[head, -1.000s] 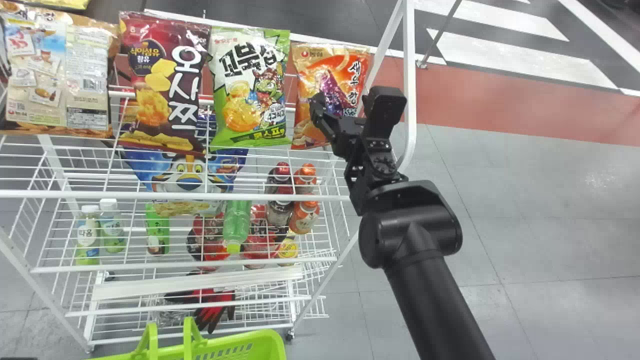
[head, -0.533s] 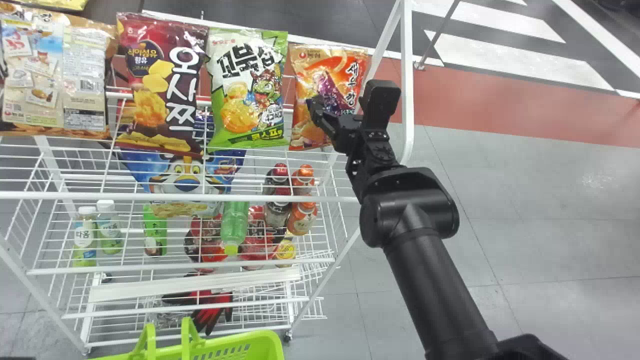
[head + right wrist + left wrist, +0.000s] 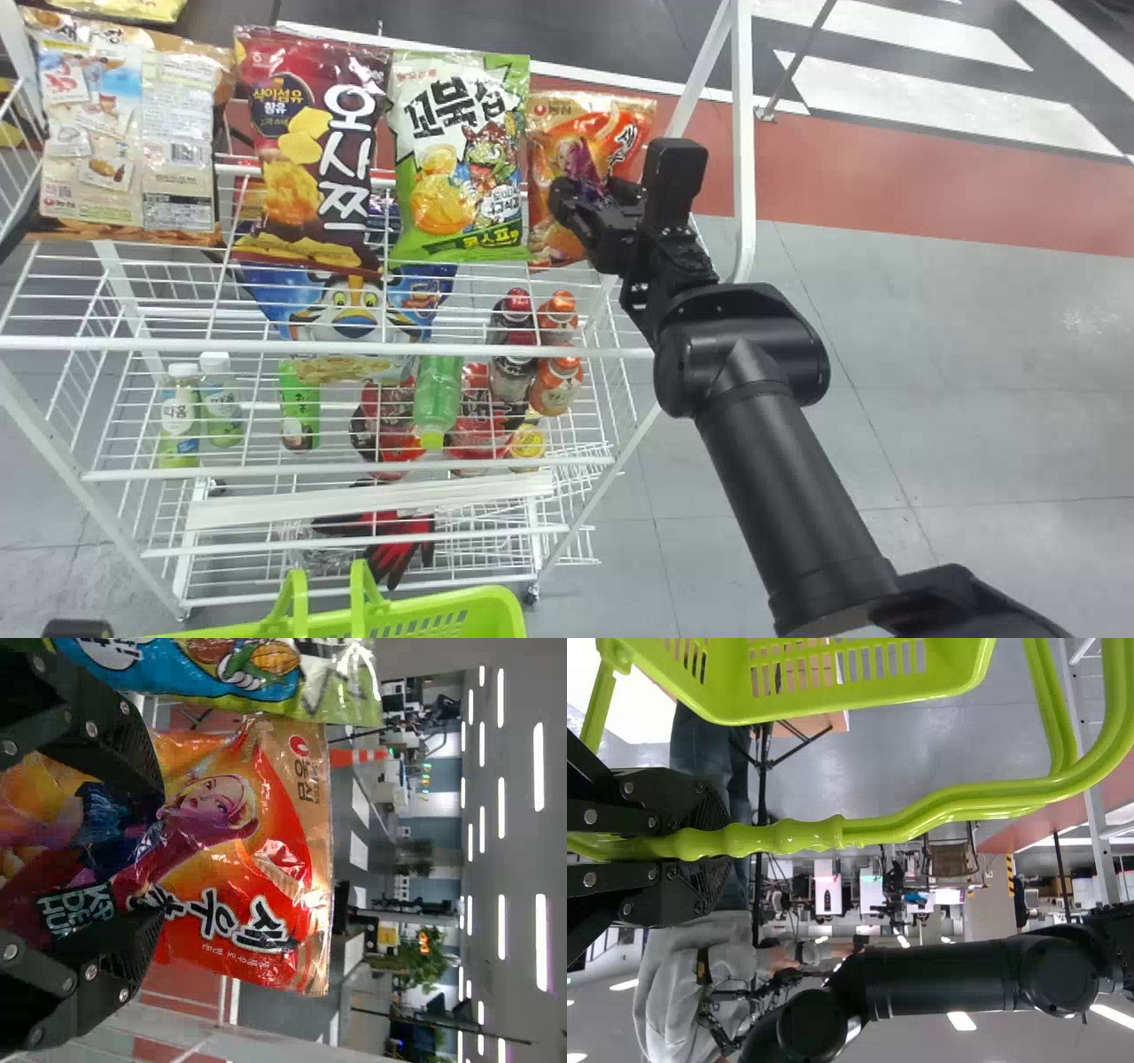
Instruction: Hold basket handle with left hand then pick Saewookkang with right hand and place into basket
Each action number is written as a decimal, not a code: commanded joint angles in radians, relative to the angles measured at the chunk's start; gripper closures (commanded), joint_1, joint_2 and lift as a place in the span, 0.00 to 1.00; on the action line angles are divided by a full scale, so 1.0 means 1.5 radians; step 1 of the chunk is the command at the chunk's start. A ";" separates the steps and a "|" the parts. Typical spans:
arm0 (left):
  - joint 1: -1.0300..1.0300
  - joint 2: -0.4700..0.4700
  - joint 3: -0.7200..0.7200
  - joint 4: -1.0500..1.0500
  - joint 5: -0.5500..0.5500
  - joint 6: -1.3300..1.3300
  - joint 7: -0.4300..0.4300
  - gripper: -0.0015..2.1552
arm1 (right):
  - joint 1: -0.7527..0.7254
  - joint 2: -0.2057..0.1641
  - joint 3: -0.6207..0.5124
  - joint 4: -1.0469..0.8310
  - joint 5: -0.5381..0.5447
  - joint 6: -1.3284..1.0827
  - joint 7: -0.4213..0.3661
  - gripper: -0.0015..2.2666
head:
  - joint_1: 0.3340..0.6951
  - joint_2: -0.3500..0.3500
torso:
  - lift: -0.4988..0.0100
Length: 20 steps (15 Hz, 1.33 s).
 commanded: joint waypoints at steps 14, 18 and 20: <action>-0.013 -0.003 -0.002 0.001 -0.004 0.003 0.010 0.97 | 0.190 -0.039 0.024 -0.412 0.009 0.156 -0.156 0.99 | 1.00 0.04 | 0.95; -0.024 -0.004 -0.003 0.001 -0.005 0.003 0.019 0.97 | 0.269 -0.081 0.014 -0.607 -0.047 0.313 -0.157 0.99 | 1.00 0.05 | 0.95; -0.027 -0.005 -0.003 0.001 -0.004 0.003 0.019 0.97 | 0.312 -0.096 0.011 -0.683 -0.067 0.360 -0.156 0.99 | 1.00 0.05 | 0.95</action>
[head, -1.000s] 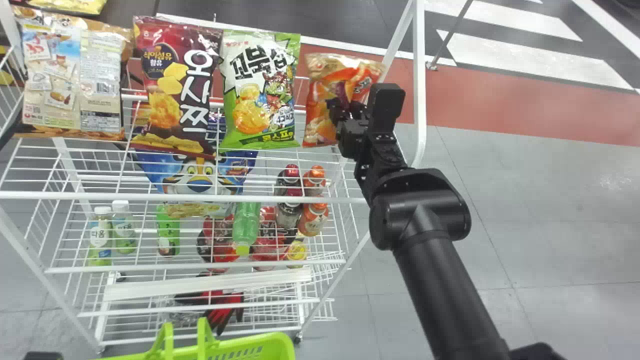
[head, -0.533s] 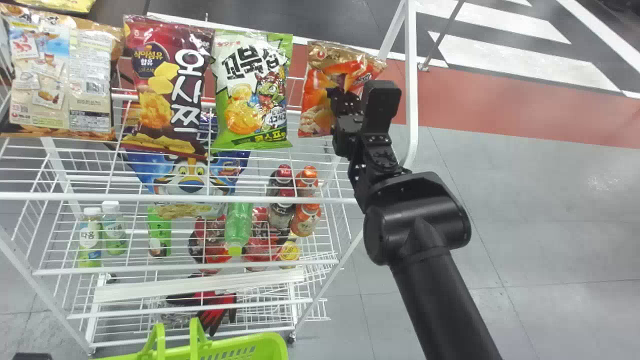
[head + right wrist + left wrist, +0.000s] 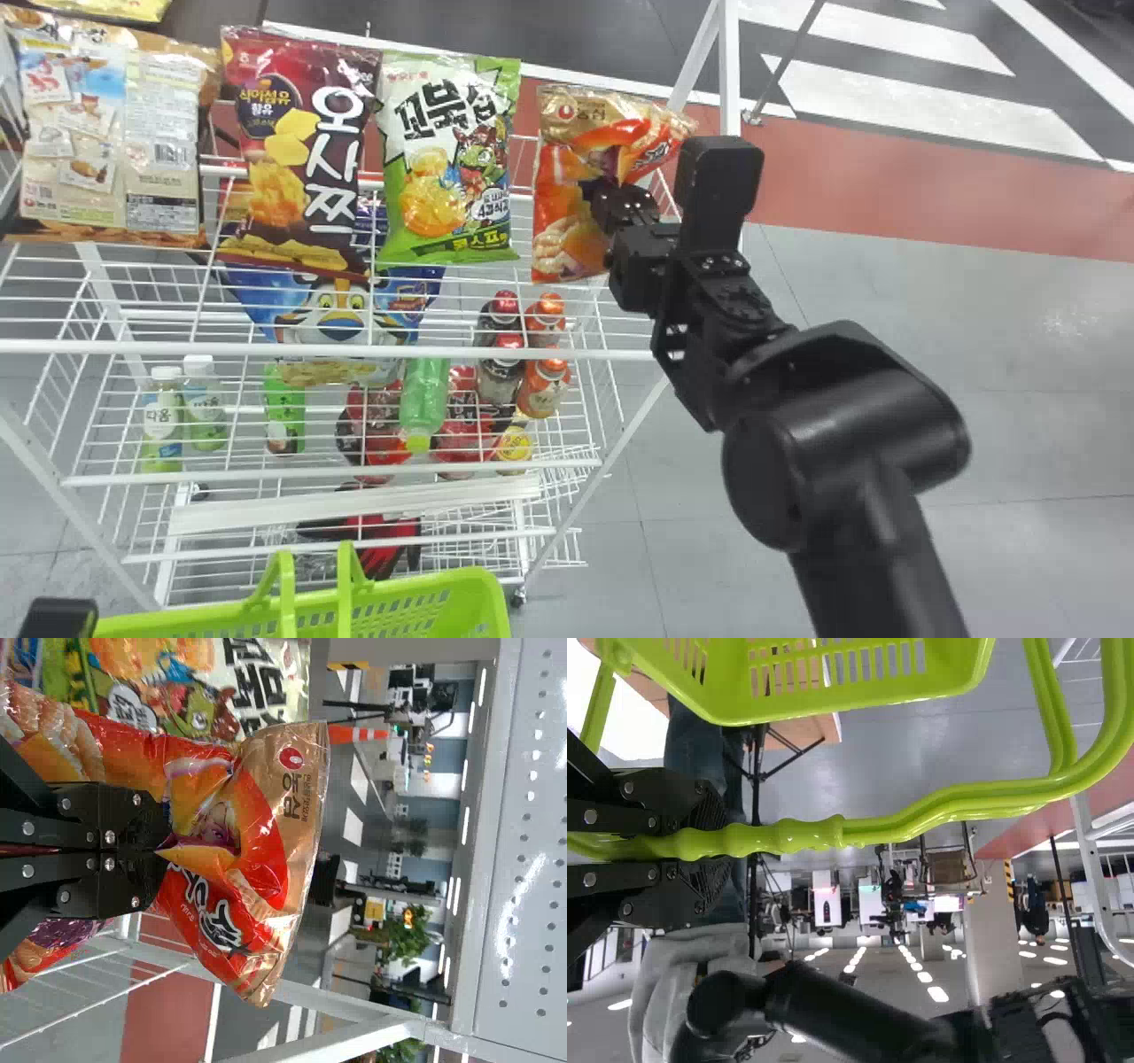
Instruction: Hold basket handle with left hand then pick Saewookkang with right hand and place into basket
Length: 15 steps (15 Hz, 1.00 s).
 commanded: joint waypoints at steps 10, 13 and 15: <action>-0.006 -0.002 0.040 -0.014 0.029 0.003 -0.006 0.97 | 0.240 -0.061 -0.009 -0.404 -0.059 0.444 -0.019 0.99 | 1.00 0.05 | 0.95; -0.006 -0.003 0.049 -0.019 0.037 0.003 -0.006 0.97 | 0.282 -0.061 0.006 -0.419 -0.099 0.544 -0.017 0.99 | 1.00 0.01 | 0.95; -0.006 -0.005 0.053 -0.021 0.043 0.003 -0.006 0.97 | 0.298 -0.059 0.007 -0.431 -0.148 0.578 -0.018 0.99 | 1.00 0.00 | 0.95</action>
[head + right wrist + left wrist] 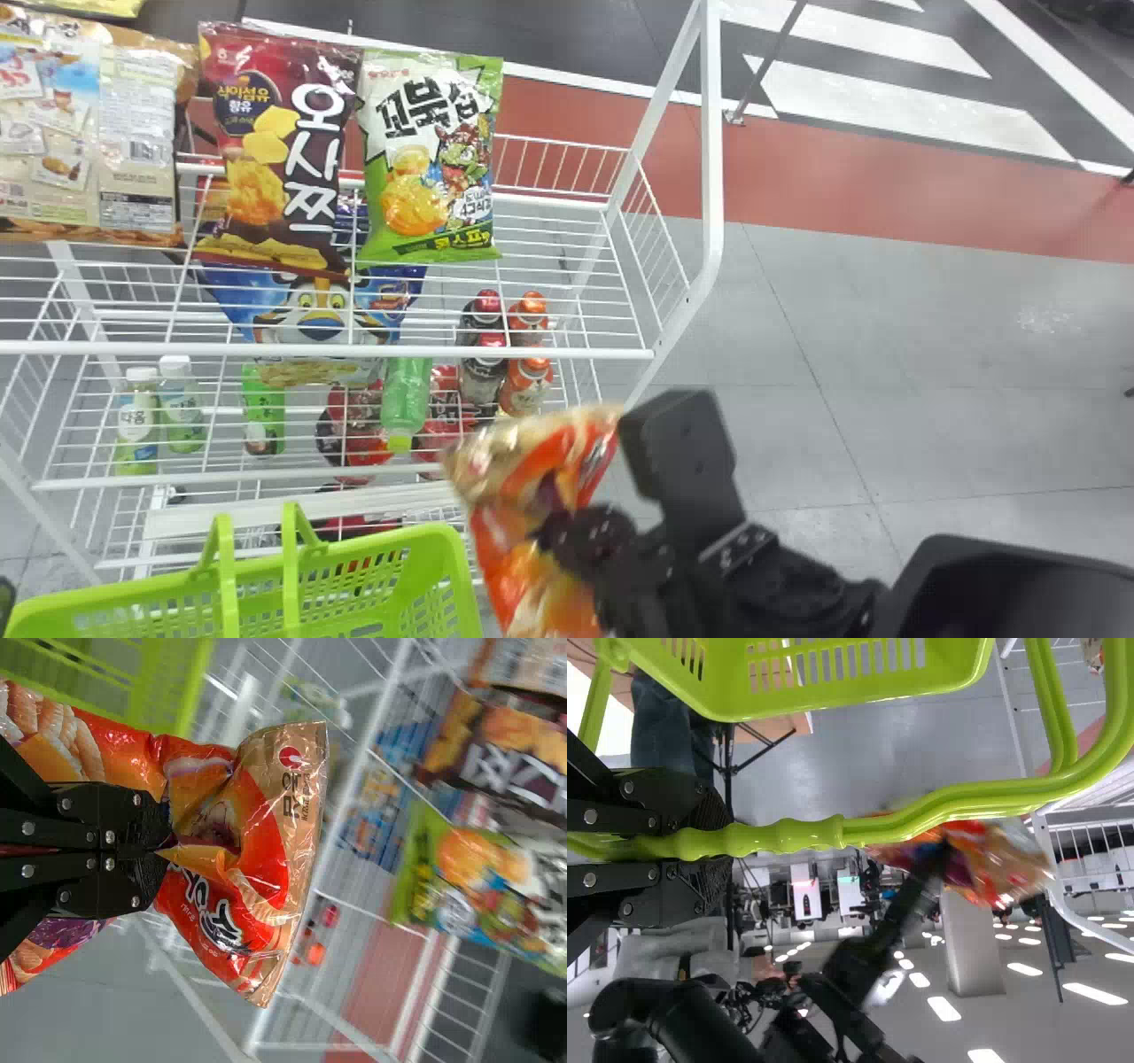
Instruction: Hold basket handle with left hand then pick Saewookkang with right hand and place into basket
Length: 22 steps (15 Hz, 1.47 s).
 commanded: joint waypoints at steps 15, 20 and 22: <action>0.000 -0.002 -0.014 -0.024 0.010 0.003 0.002 0.97 | -0.061 0.060 0.207 0.215 -0.084 0.019 -0.021 0.99 | 1.00 0.45 | 0.95; 0.000 -0.002 -0.013 -0.023 0.009 0.003 0.000 0.97 | -0.082 0.060 0.241 0.283 -0.020 -0.086 0.043 0.00 | 1.00 0.55 | 0.95; 0.000 -0.002 -0.011 -0.022 0.009 0.003 0.000 0.97 | -0.082 0.055 0.237 0.274 0.005 -0.094 0.053 0.01 | 1.00 0.58 | 0.95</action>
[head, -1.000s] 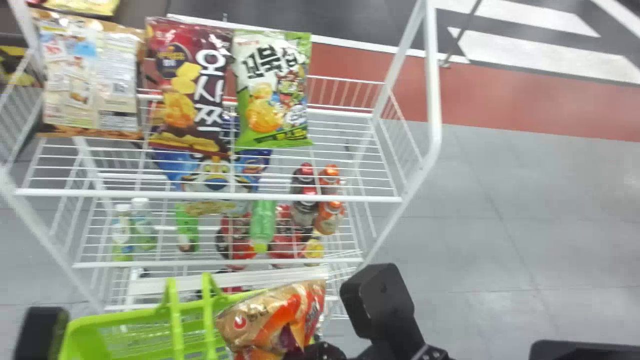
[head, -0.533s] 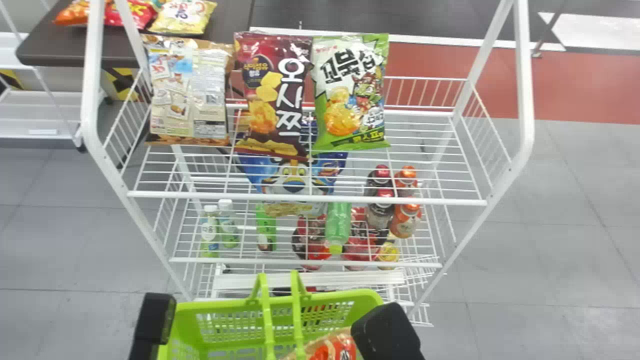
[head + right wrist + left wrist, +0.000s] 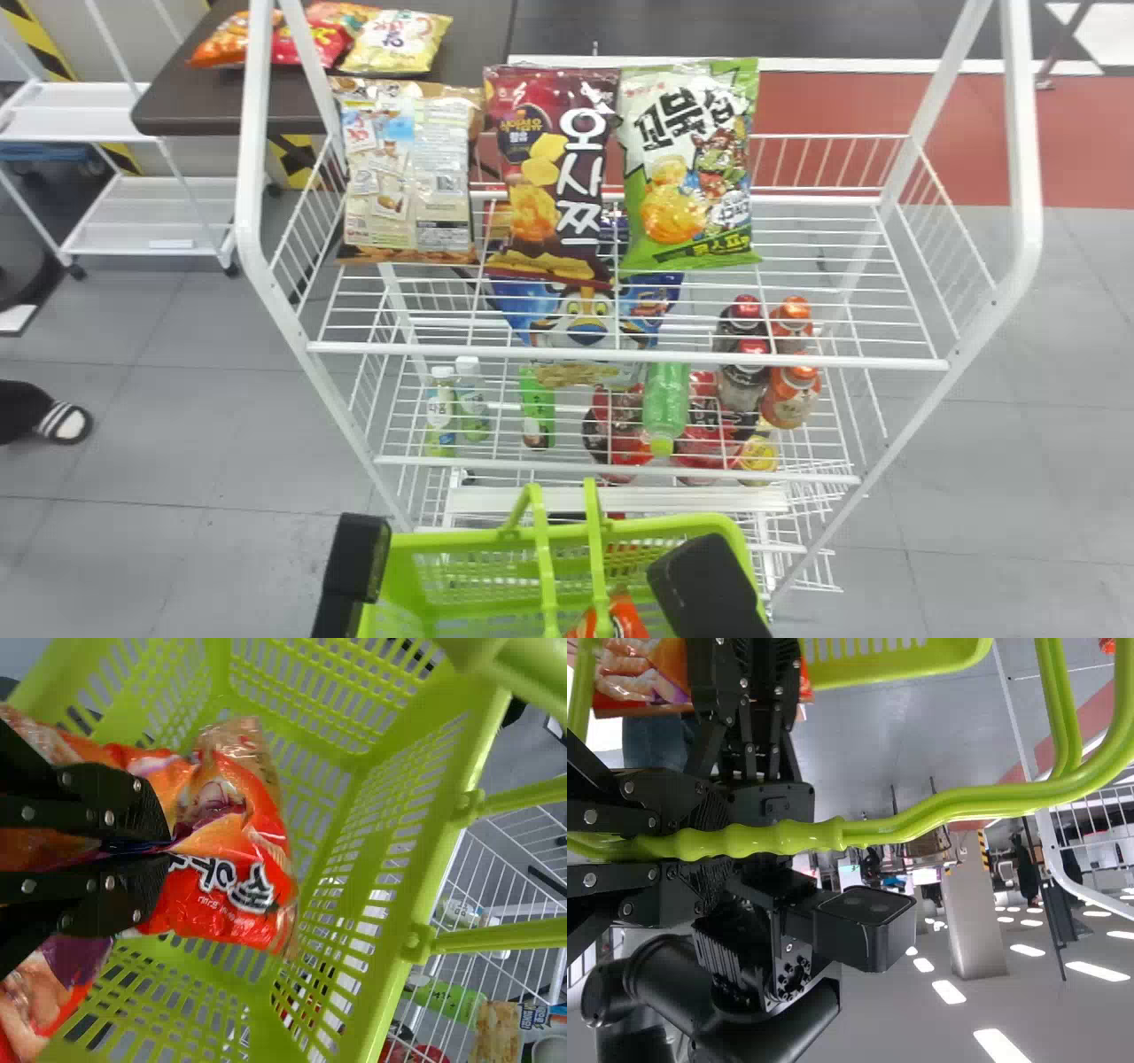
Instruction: Hold basket handle with left hand then pick Saewookkang with right hand and place into basket
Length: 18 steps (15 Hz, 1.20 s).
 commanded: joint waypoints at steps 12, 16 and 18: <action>-0.001 -0.001 0.002 0.017 -0.005 0.003 -0.008 0.97 | 0.100 -0.063 -0.015 -0.076 0.273 -0.537 -0.157 0.03 | 1.00 0.31 | 0.95; -0.001 -0.001 0.001 0.025 -0.005 0.003 -0.013 0.97 | 0.116 -0.065 -0.023 -0.007 0.291 -0.708 -0.175 0.03 | 1.00 0.30 | 0.95; -0.001 -0.001 0.003 0.028 -0.007 0.003 -0.016 0.97 | 0.136 -0.062 -0.047 0.015 0.280 -0.764 -0.155 0.03 | 1.00 0.30 | 0.95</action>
